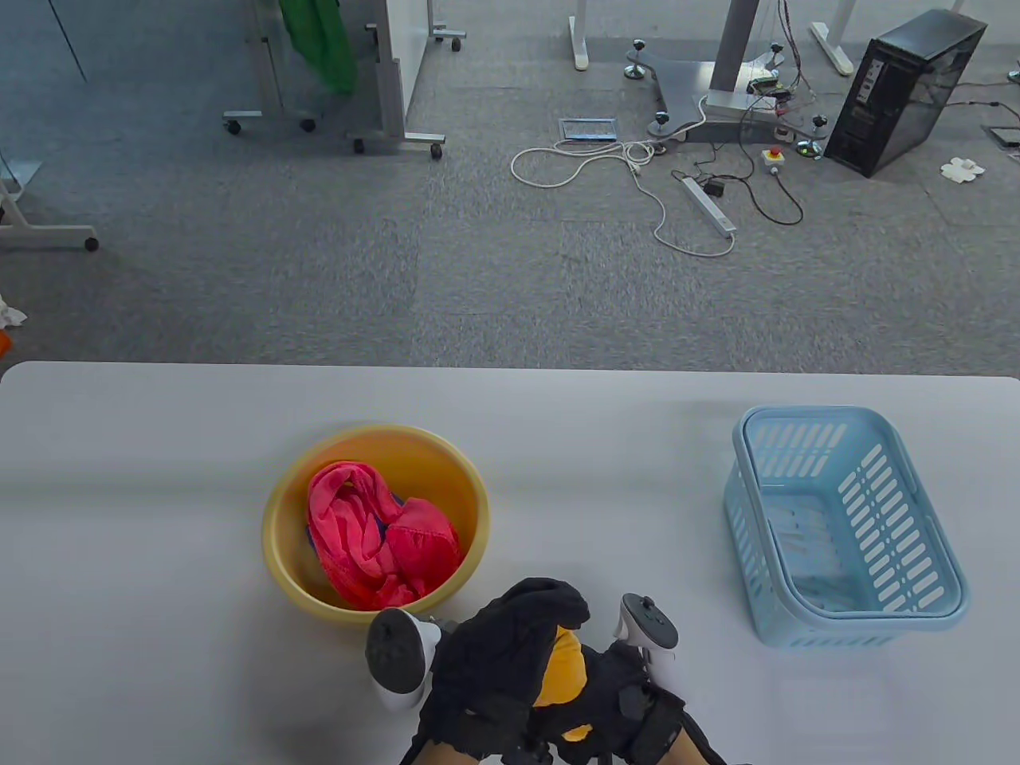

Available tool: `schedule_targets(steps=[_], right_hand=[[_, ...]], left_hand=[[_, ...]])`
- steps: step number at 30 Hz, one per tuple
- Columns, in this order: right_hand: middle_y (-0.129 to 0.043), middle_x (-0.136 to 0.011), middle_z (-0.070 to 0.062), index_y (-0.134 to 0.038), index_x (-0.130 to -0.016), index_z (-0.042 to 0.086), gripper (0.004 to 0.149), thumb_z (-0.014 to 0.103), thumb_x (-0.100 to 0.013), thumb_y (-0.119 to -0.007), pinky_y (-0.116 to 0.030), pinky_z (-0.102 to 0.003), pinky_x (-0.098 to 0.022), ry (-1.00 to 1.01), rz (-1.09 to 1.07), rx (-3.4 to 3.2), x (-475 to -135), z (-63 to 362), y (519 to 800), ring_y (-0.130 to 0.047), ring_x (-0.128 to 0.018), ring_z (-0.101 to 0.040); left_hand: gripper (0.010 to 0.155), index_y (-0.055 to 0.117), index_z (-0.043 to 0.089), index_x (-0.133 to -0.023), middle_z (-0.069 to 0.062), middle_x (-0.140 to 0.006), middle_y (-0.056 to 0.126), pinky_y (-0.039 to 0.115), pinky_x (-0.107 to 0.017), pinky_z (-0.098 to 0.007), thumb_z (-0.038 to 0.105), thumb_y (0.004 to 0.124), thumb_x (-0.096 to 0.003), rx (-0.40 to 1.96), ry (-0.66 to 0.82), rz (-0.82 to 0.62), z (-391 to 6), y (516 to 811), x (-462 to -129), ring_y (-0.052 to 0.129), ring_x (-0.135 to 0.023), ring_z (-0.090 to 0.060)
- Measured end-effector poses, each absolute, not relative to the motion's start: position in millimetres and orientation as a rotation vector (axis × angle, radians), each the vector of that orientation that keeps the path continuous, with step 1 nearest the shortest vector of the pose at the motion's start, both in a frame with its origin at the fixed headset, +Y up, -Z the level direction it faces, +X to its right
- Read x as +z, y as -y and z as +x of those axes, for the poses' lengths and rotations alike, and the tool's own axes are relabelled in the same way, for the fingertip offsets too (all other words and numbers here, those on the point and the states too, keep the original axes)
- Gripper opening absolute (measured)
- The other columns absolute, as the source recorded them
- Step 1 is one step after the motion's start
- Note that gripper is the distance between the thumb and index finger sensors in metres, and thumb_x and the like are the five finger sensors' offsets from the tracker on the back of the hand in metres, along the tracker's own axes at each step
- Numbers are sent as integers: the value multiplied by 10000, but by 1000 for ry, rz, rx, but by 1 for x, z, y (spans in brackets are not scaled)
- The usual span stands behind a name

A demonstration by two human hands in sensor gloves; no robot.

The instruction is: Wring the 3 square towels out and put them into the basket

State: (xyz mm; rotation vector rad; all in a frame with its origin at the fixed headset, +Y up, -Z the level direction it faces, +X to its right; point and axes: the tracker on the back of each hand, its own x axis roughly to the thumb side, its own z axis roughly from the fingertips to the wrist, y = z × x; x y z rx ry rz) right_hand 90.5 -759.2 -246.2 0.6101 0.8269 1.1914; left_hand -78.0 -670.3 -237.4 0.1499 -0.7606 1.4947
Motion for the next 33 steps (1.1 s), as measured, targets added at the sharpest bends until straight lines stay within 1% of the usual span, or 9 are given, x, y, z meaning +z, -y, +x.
schedule_targets(steps=[2,6,10,14,19,22,25,27,33], right_hand=[[-946,-562,-72,-697,-932,55,707,362,-413,-1066,-913,-289,-202,-797,569,1238,-246,94,758,-971,-196,-94],[-927,-623,-90,-650,-980,70,756,373,-422,-1060,-916,-304,-252,-778,519,1302,-244,93,758,-983,-255,-106],[-914,-671,-109,-609,-1020,77,813,378,-410,-1056,-915,-319,-289,-697,484,1423,-244,99,752,-991,-299,-121],[-895,-711,-135,-571,-1046,68,838,356,-422,-1050,-908,-347,-329,-671,423,1455,-244,105,750,-993,-341,-143],[-881,-735,-152,-560,-1056,69,834,338,-432,-1044,-902,-373,-357,-576,363,1606,-241,111,741,-992,-375,-172],[-883,-739,-161,-579,-1043,65,823,332,-423,-1048,-902,-384,-362,-511,314,1711,-240,113,734,-1000,-382,-187],[-870,-765,-172,-580,-1045,73,814,315,-424,-1047,-895,-406,-387,-414,272,1805,-237,116,727,-1000,-415,-210],[-866,-772,-181,-588,-1043,79,811,302,-414,-1050,-891,-420,-396,-356,244,1853,-234,118,724,-1000,-426,-227],[-848,-811,-201,-568,-1065,124,819,282,-416,-1041,-877,-448,-435,-149,264,2047,-225,120,712,-996,-474,-250]], left_hand=[[457,829,314,-964,-4,-929,859,706,-654,-600,148,677,-566,1480,709,168,-80,671,-239,880,-795,-257],[456,801,311,-1001,-21,-952,848,703,-646,-599,184,696,-576,1477,651,140,-86,675,-241,876,-810,-268],[440,804,285,-1004,-55,-967,835,675,-643,-618,219,723,-576,1480,568,198,-88,677,-234,858,-835,-314],[436,786,269,-1008,-83,-999,805,674,-633,-625,306,733,-576,1378,453,297,-88,683,-229,836,-866,-357],[490,733,227,-1050,-133,-1055,723,638,-637,-647,398,739,-590,1359,406,241,-91,690,-229,764,-914,-410],[498,751,216,-1043,-165,-1068,696,652,-618,-654,434,739,-595,1327,346,219,-93,694,-229,739,-924,-437],[567,693,218,-1086,-198,-1086,656,665,-593,-664,504,726,-598,1317,302,122,-94,698,-230,708,-935,-469],[594,658,229,-1108,-210,-1086,645,692,-573,-647,531,718,-600,1340,287,68,-94,702,-231,717,-920,-478],[574,682,229,-1096,-228,-1052,678,777,-501,-574,516,726,-601,1370,260,18,-96,707,-232,783,-844,-479]])
